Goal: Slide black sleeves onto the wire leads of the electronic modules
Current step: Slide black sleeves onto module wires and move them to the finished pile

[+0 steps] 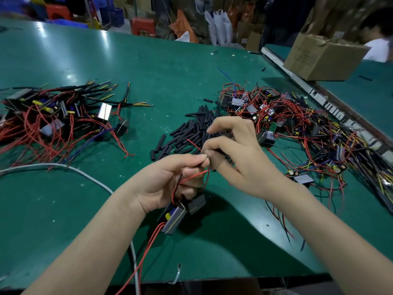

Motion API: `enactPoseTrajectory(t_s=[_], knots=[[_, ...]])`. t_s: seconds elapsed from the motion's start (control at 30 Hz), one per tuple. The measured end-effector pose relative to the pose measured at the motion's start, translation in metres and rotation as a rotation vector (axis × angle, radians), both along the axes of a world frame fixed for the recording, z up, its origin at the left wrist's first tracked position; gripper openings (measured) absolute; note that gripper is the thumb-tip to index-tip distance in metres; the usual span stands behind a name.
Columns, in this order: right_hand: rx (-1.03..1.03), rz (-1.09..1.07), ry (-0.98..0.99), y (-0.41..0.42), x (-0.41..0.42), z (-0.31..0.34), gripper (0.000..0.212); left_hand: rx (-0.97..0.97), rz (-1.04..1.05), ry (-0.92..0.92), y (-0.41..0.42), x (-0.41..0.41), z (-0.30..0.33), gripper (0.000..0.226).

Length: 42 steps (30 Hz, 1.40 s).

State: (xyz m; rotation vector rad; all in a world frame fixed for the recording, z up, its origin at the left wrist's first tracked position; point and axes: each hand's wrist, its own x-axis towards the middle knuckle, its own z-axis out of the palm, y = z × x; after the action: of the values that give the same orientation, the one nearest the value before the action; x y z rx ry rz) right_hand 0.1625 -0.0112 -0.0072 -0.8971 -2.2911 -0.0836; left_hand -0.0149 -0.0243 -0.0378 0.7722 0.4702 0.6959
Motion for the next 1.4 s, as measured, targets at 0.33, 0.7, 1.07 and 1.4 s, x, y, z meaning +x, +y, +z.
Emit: enactPoseTrajectory(t_s=[0.33,0.7,1.07,1.4], knots=[[-0.073,0.048,0.006,-0.006,0.008,0.004,0.021,-0.04,-0.061,-0.09,0.001,-0.002,0.001,0.02],[0.044,-0.246,-0.086,-0.028,0.0,0.022,0.012,0.23,0.214,0.268,-0.005,0.002,0.012,0.028],[-1.213,-0.256,0.04,-0.011,0.006,0.04,0.021,0.798,0.479,0.586,-0.017,0.011,0.005,0.009],[-1.037,0.128,0.176,-0.007,0.018,0.02,0.011,0.671,0.532,0.572,-0.011,0.008,0.008,0.017]])
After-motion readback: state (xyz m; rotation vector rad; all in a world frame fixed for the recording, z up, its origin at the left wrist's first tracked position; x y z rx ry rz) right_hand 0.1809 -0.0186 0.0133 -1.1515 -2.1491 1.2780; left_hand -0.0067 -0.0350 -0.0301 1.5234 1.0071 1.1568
